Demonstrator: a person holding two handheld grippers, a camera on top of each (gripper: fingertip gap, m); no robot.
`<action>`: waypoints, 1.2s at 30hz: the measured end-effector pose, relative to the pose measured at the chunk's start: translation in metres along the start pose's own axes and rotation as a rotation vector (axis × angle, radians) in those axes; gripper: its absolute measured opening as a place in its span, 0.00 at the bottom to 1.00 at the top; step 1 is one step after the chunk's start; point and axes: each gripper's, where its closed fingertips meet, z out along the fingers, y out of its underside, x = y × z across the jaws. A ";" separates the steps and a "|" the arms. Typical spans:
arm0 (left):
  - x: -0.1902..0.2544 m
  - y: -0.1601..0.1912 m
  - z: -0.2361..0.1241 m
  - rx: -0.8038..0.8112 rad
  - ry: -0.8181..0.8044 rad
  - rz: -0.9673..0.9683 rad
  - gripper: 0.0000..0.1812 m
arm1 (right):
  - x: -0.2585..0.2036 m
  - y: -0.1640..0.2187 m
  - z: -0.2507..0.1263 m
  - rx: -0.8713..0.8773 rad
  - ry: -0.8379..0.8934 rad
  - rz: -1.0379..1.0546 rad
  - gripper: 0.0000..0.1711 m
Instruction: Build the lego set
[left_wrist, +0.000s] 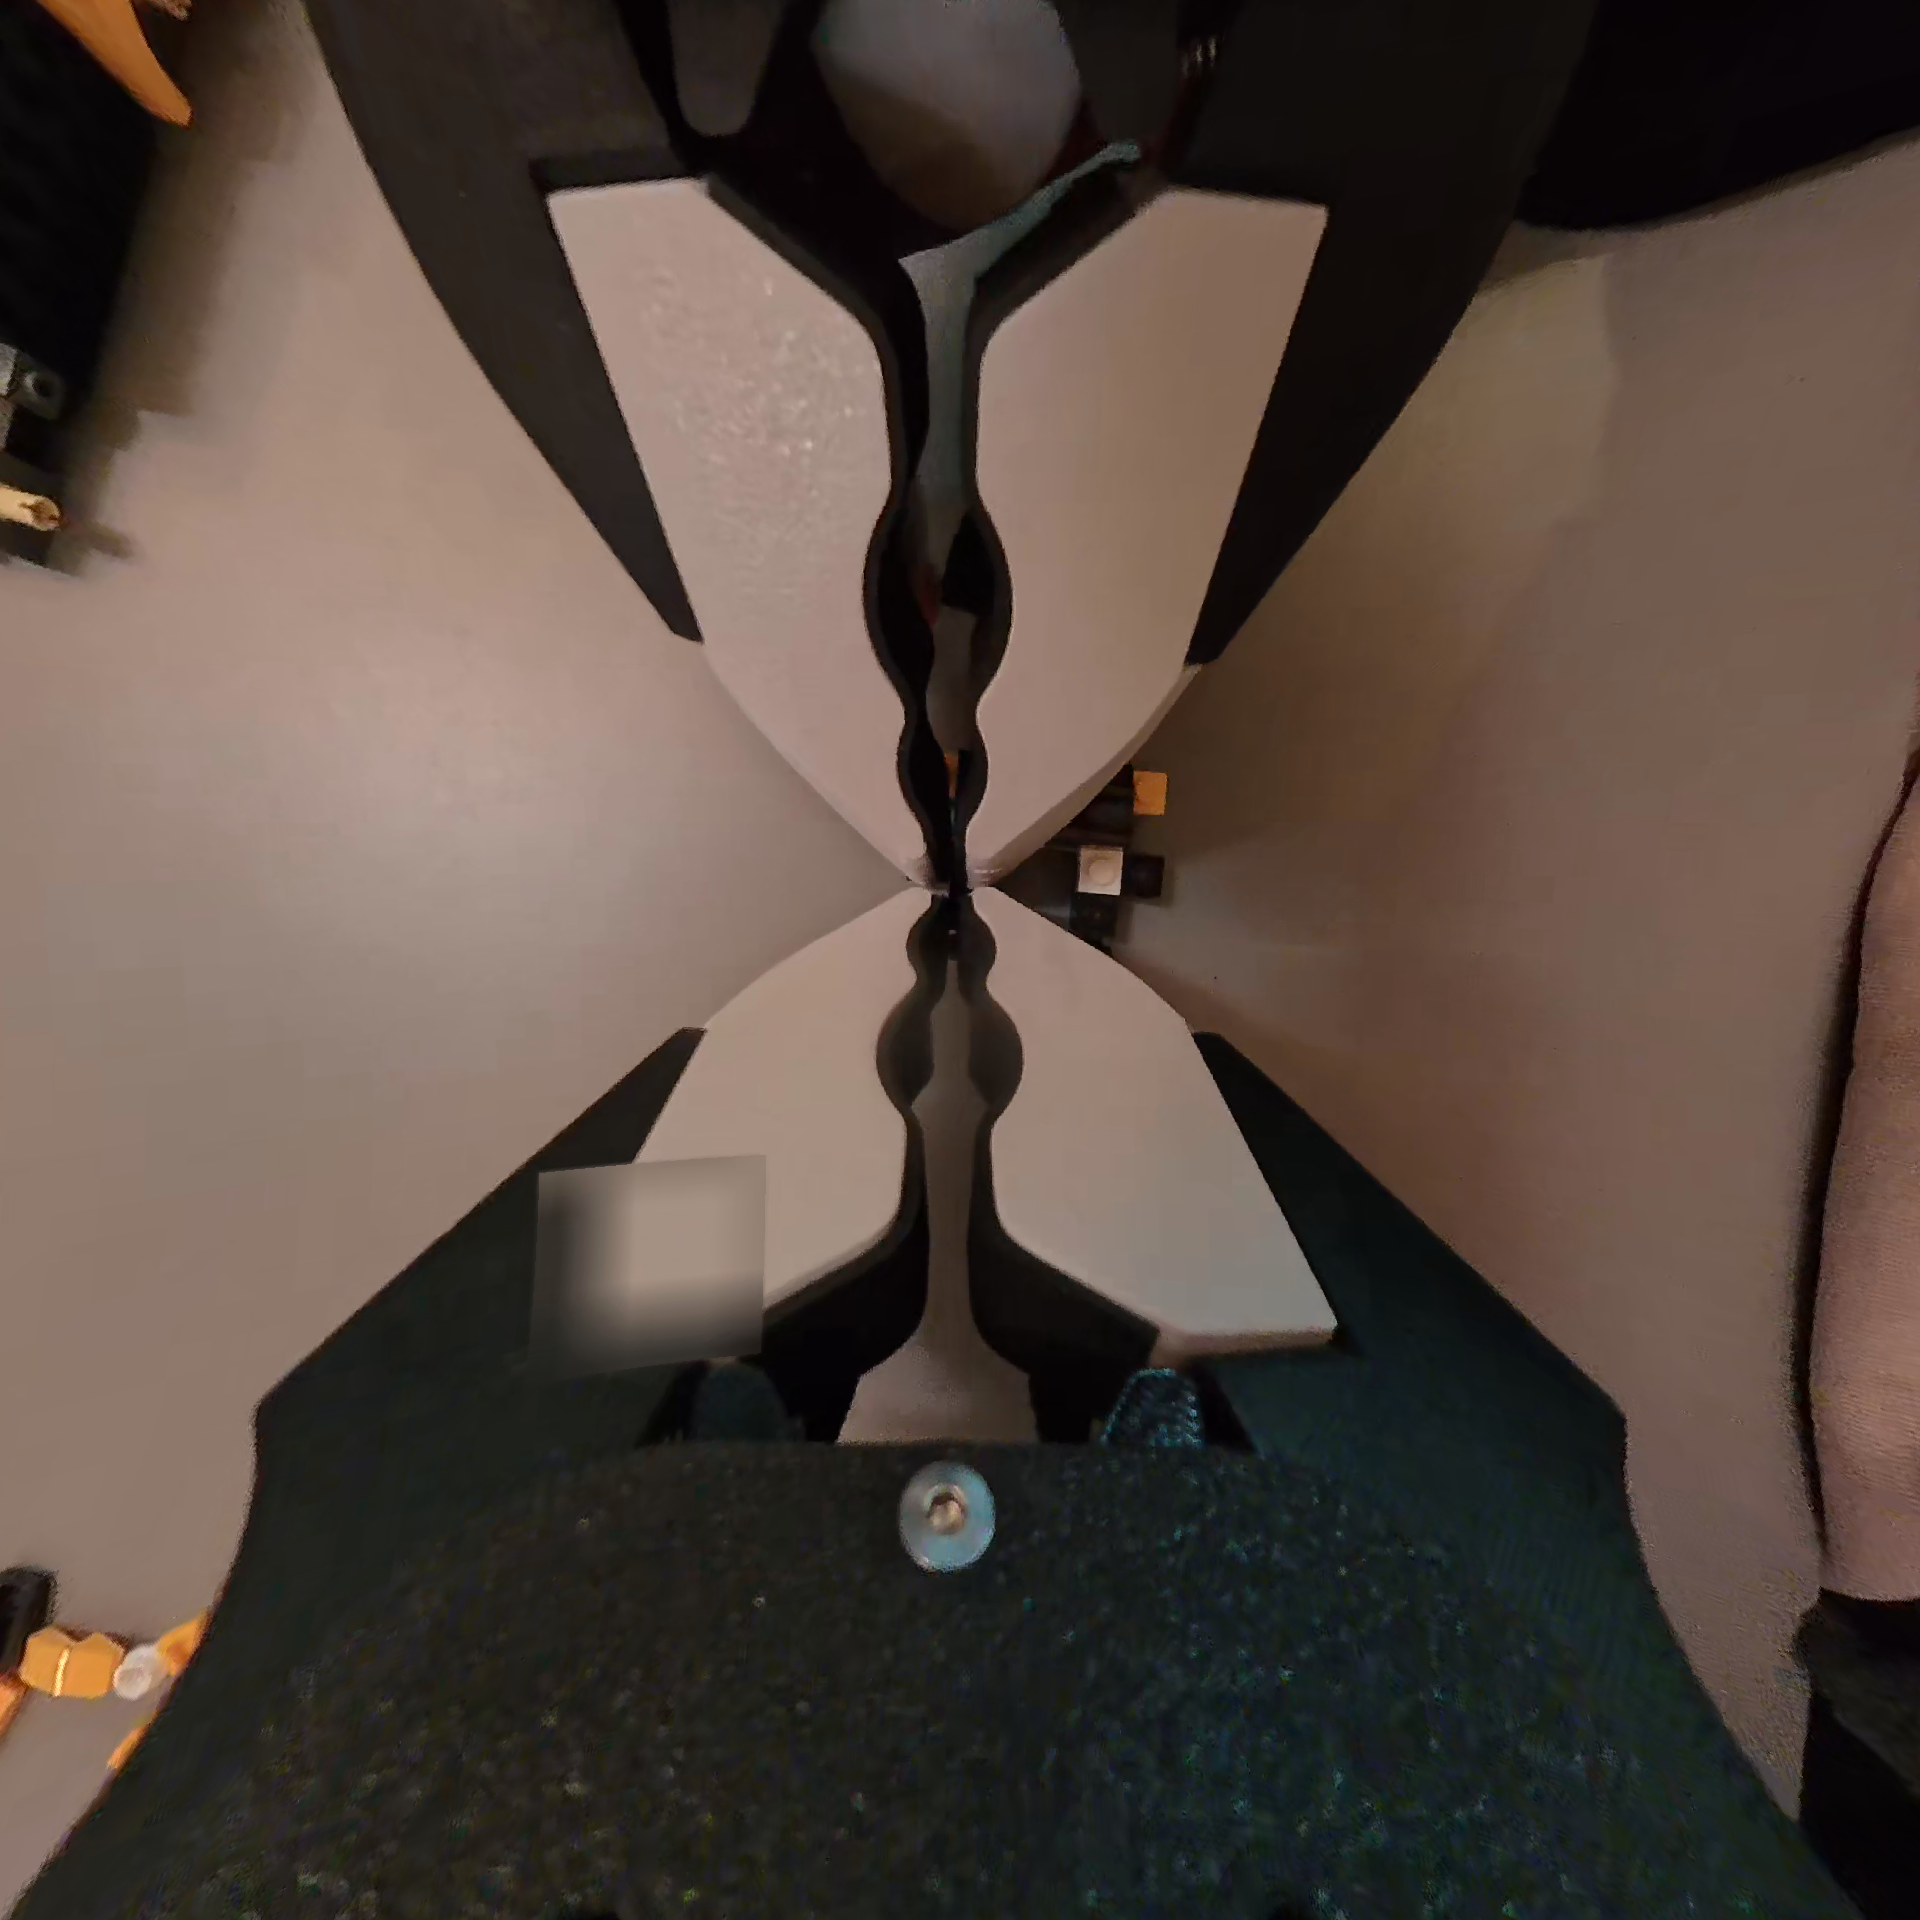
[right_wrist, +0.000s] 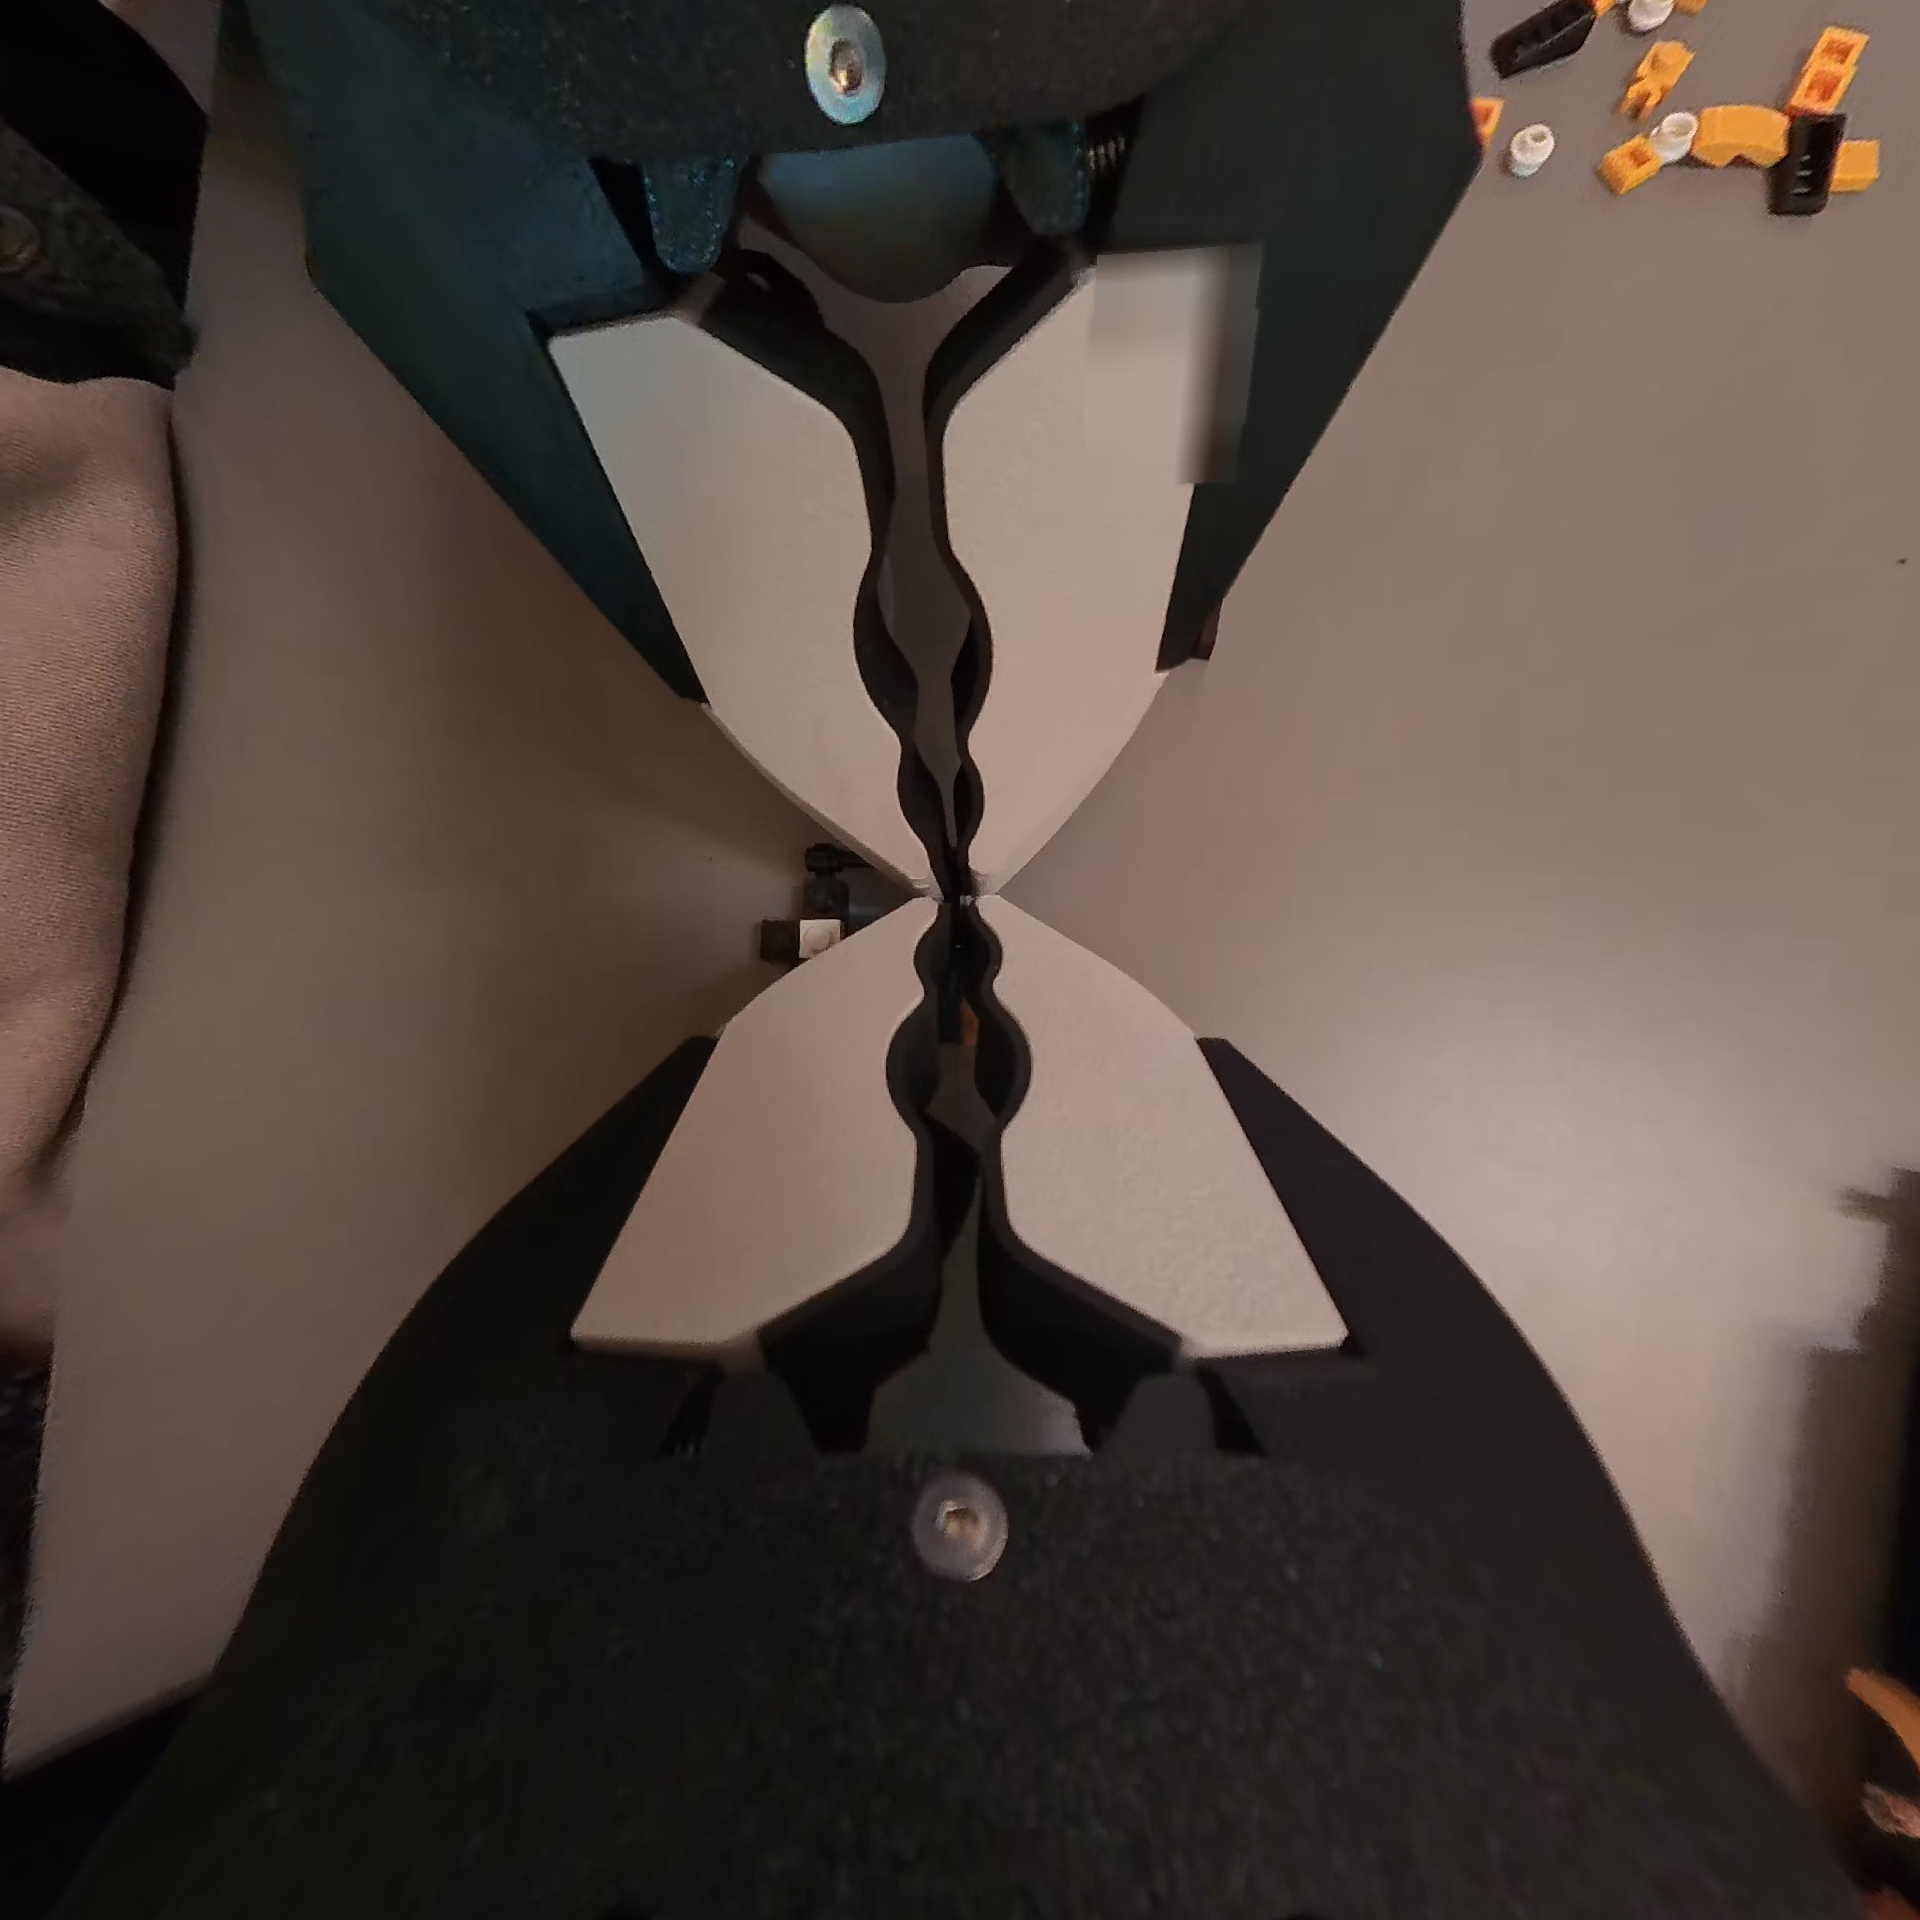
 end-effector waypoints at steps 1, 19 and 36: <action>0.000 0.000 0.000 0.011 0.004 0.007 0.00 | 0.000 0.001 0.000 -0.011 0.005 0.003 0.00; 0.002 0.022 -0.020 0.166 0.009 -0.080 0.04 | 0.000 0.004 0.000 -0.221 0.071 -0.035 0.01; -0.014 0.025 -0.036 0.336 0.008 -0.254 0.03 | -0.002 0.009 0.001 -0.500 0.128 0.134 0.01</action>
